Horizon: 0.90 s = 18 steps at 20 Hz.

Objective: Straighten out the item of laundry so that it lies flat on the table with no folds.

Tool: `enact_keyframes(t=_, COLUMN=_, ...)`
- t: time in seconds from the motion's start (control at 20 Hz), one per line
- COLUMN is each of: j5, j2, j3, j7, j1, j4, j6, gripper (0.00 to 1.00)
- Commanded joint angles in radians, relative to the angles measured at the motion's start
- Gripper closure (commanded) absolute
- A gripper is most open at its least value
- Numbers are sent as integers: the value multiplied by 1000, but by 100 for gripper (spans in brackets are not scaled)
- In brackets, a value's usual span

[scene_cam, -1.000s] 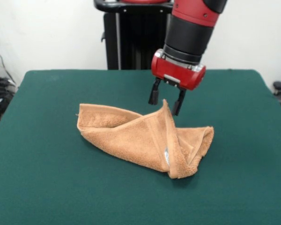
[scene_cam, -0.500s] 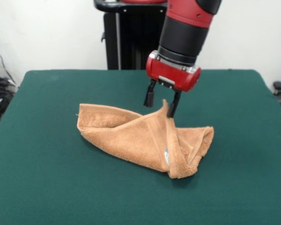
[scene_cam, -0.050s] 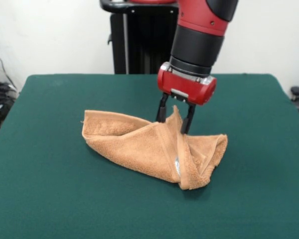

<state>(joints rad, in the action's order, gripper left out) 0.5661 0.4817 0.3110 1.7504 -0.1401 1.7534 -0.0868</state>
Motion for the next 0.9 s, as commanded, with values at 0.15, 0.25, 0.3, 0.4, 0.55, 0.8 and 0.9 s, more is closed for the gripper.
enact_keyframes(t=0.15, j5=24, j2=-23, j3=-151, j7=263, j1=9, j4=68, j6=22, gripper=0)
enact_keyframes(t=0.25, j5=12, j2=-15, j3=-173, j7=258, j1=27, j4=82, j6=40, gripper=0)
enact_keyframes(t=0.3, j5=9, j2=-10, j3=-184, j7=260, j1=33, j4=90, j6=45, gripper=0)
enact_keyframes(t=0.4, j5=11, j2=-4, j3=-198, j7=264, j1=39, j4=98, j6=48, gripper=0)
enact_keyframes(t=0.55, j5=21, j2=-3, j3=-200, j7=271, j1=34, j4=98, j6=39, gripper=0)
enact_keyframes(t=0.8, j5=39, j2=-5, j3=-193, j7=280, j1=21, j4=98, j6=12, gripper=0)
enact_keyframes(t=0.9, j5=57, j2=-17, j3=-155, j7=288, j1=-5, j4=89, j6=-32, gripper=0)
